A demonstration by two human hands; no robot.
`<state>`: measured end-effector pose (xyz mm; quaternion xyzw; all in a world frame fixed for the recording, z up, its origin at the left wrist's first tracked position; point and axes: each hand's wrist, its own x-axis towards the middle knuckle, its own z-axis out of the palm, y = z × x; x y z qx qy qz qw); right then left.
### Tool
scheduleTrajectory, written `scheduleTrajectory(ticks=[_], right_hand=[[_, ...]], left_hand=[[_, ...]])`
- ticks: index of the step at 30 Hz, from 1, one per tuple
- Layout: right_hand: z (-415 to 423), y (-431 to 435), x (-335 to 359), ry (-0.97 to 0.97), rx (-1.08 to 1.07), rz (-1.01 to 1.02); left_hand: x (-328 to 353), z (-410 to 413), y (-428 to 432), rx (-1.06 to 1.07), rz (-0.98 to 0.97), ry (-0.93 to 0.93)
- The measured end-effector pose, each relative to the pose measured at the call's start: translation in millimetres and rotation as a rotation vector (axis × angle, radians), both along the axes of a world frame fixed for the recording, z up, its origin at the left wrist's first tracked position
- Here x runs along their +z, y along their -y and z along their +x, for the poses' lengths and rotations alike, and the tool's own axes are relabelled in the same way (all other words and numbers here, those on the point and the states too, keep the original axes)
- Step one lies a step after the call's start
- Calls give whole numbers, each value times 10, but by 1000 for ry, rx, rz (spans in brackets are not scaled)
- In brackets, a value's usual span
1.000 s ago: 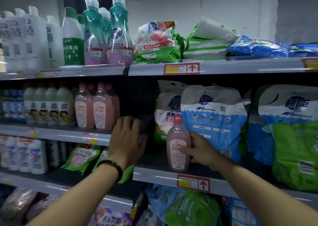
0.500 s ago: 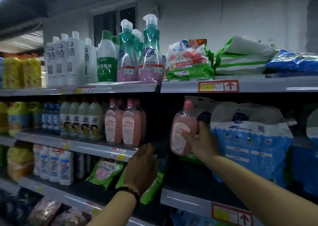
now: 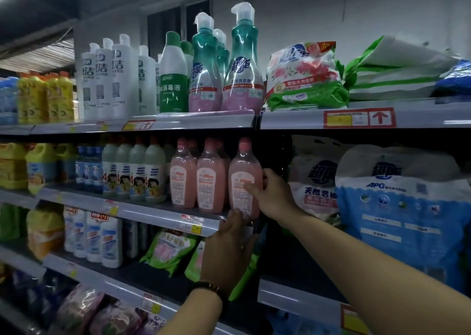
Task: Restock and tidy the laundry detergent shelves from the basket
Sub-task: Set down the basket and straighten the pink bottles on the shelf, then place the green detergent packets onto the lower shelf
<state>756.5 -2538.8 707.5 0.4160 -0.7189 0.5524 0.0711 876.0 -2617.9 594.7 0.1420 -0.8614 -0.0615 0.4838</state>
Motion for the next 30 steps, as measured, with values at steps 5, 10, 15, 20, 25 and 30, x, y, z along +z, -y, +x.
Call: scheduleTrajectory(ticks=[5, 10, 15, 20, 25, 30], right_hand=[[-10, 89, -9, 21, 21, -8], [60, 150, -47, 26, -9, -26], [95, 74, -72, 32, 7, 63], [85, -366, -166, -24, -33, 179], [-74, -1196, -188, -46, -107, 226], [-277, -2002, -304, 20, -181, 258]], left_hand=[[-69, -58, 6, 13, -58, -24], [-31, -40, -9, 16, -45, -53], [-24, -35, -29, 24, -52, -44], [6, -7, -65, 70, 4, -28], [298, -38, -358, 145, 240, 24], [333, -251, -1063, -8, 174, -97]])
